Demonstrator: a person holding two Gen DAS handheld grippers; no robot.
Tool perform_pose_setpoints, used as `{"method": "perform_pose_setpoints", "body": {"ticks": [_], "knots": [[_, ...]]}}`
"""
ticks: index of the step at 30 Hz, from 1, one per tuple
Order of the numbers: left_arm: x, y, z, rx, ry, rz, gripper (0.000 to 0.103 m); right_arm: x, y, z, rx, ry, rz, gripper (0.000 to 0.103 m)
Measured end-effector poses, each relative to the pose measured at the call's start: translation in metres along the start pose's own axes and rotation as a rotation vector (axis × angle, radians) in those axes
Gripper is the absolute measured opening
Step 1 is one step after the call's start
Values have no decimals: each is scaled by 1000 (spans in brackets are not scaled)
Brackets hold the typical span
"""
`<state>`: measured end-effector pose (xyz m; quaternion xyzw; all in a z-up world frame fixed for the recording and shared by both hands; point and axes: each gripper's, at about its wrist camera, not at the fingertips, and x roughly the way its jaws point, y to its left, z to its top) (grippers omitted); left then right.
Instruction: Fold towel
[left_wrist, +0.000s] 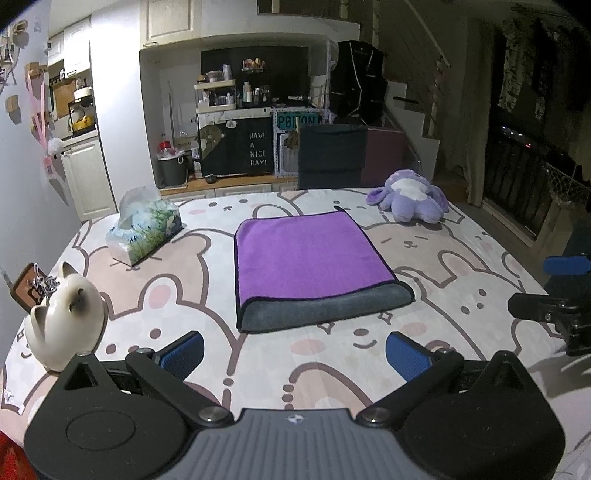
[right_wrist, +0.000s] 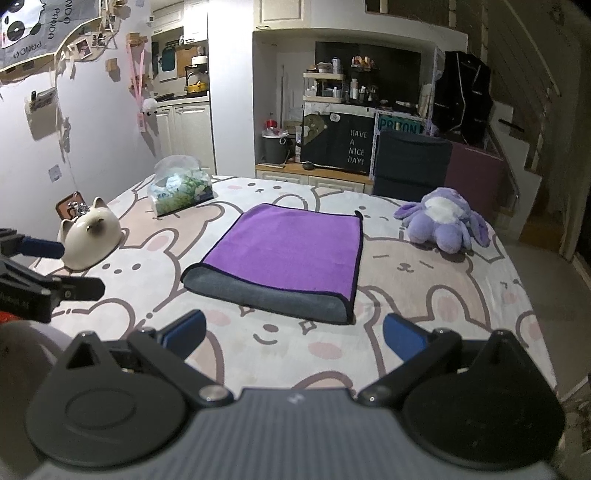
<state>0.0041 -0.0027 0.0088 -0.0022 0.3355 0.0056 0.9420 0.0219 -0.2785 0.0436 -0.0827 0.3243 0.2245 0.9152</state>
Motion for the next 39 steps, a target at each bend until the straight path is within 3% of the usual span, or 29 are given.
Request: {"method": "perform_pose_setpoints", "body": {"ticks": [11, 23, 33, 39], "knots": [[13, 1, 21, 62, -58, 3, 103, 19, -7, 12, -39, -22, -47, 103], [29, 5, 74, 110, -173, 8, 103, 35, -13, 42, -124, -134, -74, 103], [64, 15, 108, 93, -223, -16, 103, 62, -28, 70, -137, -172, -101, 103], [97, 18, 119, 107, -208, -36, 103, 84, -40, 80, -97, -180, -71, 103]]}}
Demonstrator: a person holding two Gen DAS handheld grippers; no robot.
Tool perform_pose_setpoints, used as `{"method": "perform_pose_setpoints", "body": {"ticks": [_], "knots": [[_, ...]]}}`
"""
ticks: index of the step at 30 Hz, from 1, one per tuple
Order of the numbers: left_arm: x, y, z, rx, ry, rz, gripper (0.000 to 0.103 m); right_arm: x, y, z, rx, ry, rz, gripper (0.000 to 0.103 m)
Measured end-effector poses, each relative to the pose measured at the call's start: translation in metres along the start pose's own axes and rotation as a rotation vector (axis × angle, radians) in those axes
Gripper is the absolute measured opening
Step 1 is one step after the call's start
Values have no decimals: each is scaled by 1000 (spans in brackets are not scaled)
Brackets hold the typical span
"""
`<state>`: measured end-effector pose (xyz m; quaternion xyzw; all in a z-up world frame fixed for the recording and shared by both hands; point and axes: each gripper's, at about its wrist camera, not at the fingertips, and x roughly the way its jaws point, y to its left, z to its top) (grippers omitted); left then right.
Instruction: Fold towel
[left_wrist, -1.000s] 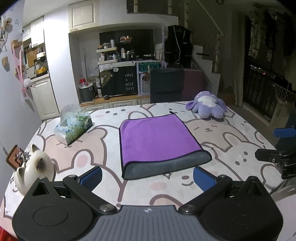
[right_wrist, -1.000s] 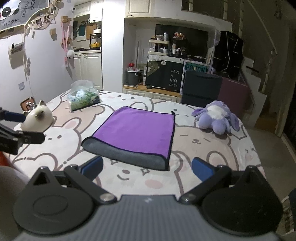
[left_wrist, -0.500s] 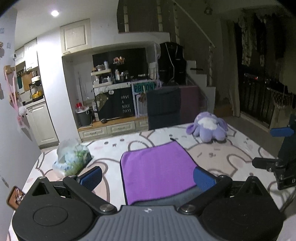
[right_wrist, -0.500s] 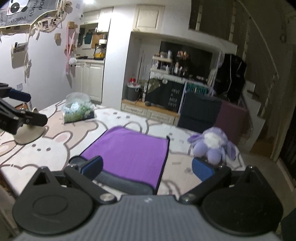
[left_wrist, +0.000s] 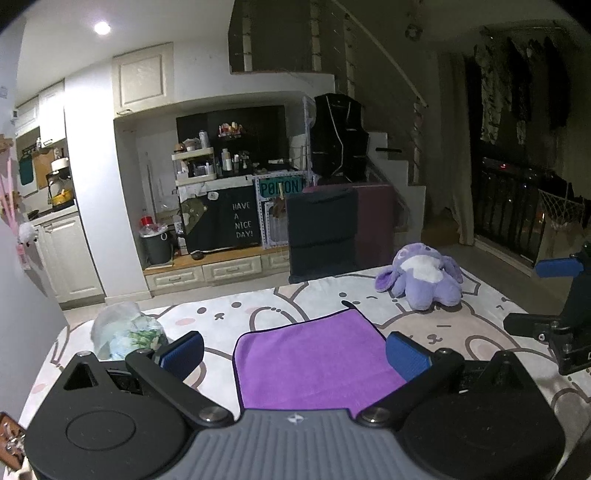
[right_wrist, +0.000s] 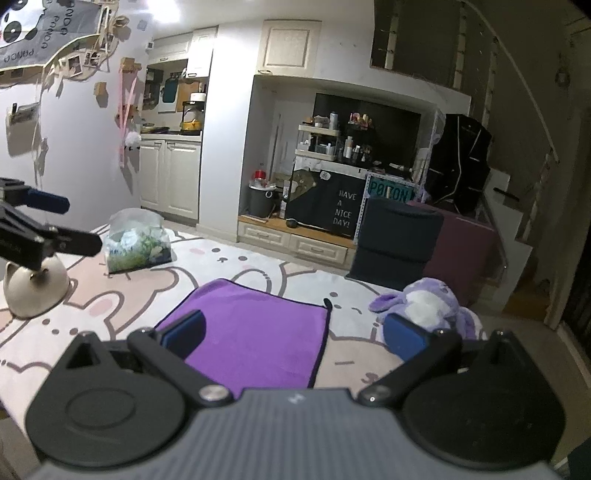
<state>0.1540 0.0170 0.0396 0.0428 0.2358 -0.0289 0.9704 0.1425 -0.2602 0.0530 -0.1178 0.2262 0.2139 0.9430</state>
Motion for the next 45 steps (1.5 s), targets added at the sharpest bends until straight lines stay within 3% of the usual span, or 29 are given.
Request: {"method": "perform_pose_setpoints", "body": {"ticks": [7, 19, 26, 33, 40, 45], "knots": [[42, 7, -11, 12, 44, -6, 103, 33, -4, -4, -21, 26, 60, 103], [97, 21, -50, 25, 180, -32, 103, 103, 5, -28, -62, 170, 86, 103], [116, 39, -84, -64, 221, -95, 103, 133, 1, -60, 8, 260, 128, 103], [132, 48, -108, -59, 294, -81, 102, 151, -6, -78, 39, 315, 188, 103], [138, 52, -124, -20, 355, -137, 92, 161, -12, -93, 72, 392, 229, 102], [141, 54, -132, -18, 404, -182, 81, 167, -14, -105, 94, 447, 268, 92]]}}
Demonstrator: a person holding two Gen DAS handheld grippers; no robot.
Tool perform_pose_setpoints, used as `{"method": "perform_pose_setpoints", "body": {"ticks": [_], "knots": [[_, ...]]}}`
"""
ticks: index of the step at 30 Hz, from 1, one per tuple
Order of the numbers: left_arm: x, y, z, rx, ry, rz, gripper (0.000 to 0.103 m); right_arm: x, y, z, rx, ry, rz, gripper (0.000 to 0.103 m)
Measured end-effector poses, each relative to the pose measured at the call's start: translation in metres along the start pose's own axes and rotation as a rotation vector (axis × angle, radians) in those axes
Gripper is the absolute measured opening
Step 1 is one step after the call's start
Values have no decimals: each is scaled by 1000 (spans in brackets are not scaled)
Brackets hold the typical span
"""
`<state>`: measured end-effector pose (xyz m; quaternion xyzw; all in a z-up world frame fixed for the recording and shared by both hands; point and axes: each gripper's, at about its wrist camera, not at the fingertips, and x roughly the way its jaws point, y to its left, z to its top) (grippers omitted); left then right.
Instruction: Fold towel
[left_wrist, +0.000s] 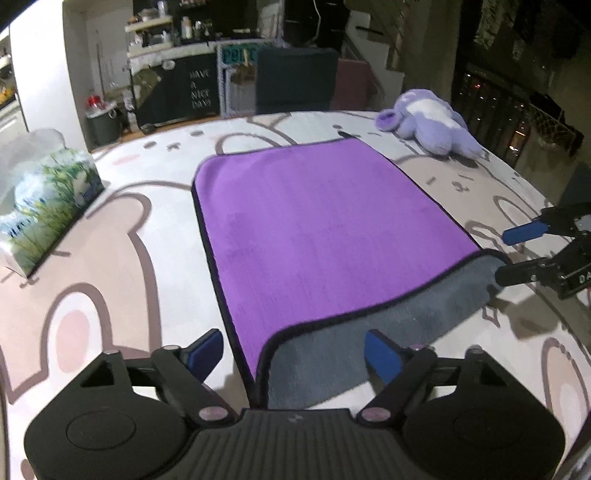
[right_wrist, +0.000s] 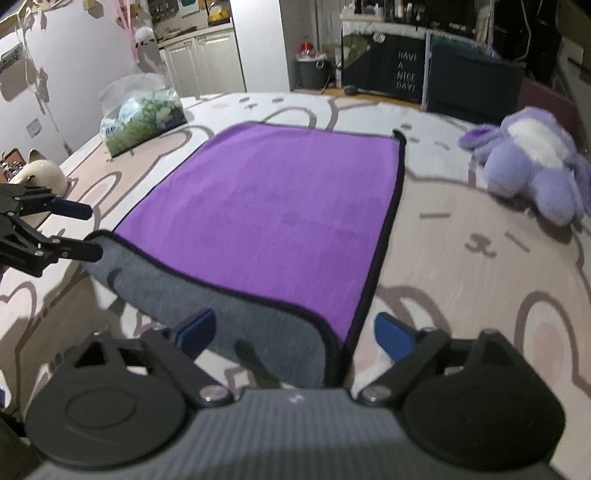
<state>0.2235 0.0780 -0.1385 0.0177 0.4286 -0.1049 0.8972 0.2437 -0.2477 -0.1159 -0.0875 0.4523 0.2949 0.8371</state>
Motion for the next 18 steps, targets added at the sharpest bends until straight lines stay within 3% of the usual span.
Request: {"method": "perform_pose_setpoints", "body": {"ticks": [7, 11, 18], "knots": [[4, 9, -3, -43, 40, -34, 68, 9, -10, -4, 48, 61, 88, 69], [8, 13, -5, -56, 75, -43, 56, 14, -19, -5, 70, 98, 84, 53], [12, 23, -7, -101, 100, -62, 42, 15, -34, -6, 118, 95, 107, 35]]}}
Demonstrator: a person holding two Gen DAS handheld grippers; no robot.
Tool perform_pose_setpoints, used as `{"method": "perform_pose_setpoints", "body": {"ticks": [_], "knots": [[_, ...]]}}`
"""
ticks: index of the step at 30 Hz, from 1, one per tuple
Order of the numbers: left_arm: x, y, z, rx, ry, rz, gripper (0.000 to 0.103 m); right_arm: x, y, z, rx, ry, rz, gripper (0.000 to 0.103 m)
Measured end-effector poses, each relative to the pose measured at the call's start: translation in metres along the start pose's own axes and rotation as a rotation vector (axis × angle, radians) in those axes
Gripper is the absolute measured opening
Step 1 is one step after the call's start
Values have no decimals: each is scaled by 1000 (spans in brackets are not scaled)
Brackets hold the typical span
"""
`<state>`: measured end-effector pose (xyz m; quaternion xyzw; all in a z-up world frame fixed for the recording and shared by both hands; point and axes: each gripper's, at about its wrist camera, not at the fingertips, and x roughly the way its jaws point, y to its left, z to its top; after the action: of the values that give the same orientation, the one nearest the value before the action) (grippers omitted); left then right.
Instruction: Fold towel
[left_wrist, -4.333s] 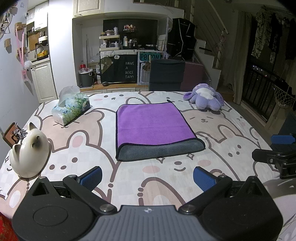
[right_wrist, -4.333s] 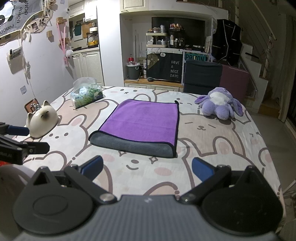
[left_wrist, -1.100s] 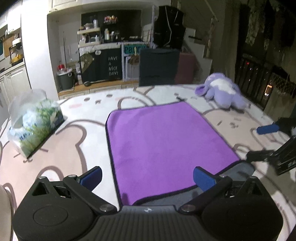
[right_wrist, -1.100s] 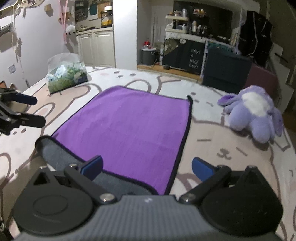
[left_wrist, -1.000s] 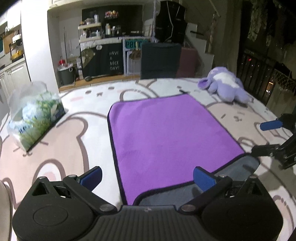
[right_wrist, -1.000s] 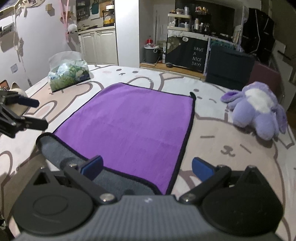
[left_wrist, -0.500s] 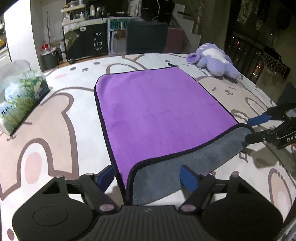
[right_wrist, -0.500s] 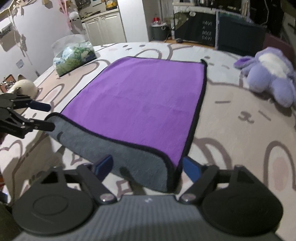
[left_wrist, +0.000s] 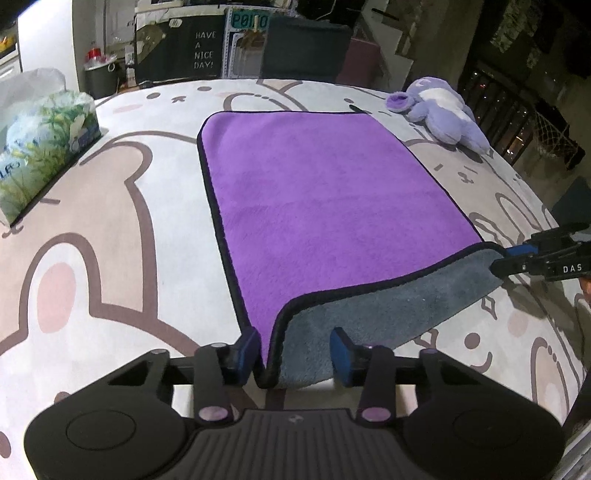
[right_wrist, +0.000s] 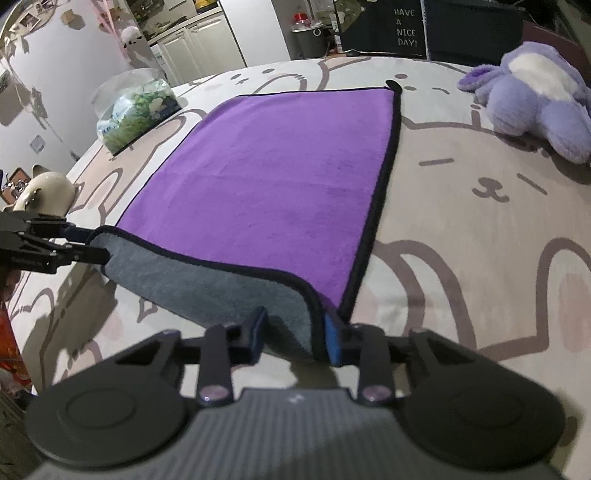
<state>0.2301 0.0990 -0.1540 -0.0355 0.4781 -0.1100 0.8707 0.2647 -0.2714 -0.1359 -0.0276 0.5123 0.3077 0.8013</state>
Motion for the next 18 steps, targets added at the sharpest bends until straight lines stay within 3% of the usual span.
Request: {"method": "perform_pose_setpoints", "body": {"ticks": [4, 9, 15, 16, 18], "knots": [[1, 0, -1, 9, 9, 24, 40, 0, -3, -1, -9, 6, -4, 23], [0, 3, -1, 6, 13, 23, 34, 0, 0, -1, -33, 6, -10, 19], [0, 3, 0, 13, 27, 45, 17, 0, 1, -3, -41, 19, -10, 11], [0, 2, 0, 14, 29, 42, 10, -1, 2, -2, -39, 19, -13, 9], [0, 0, 0, 23, 30, 45, 8, -1, 3, -2, -41, 17, -16, 8]]}}
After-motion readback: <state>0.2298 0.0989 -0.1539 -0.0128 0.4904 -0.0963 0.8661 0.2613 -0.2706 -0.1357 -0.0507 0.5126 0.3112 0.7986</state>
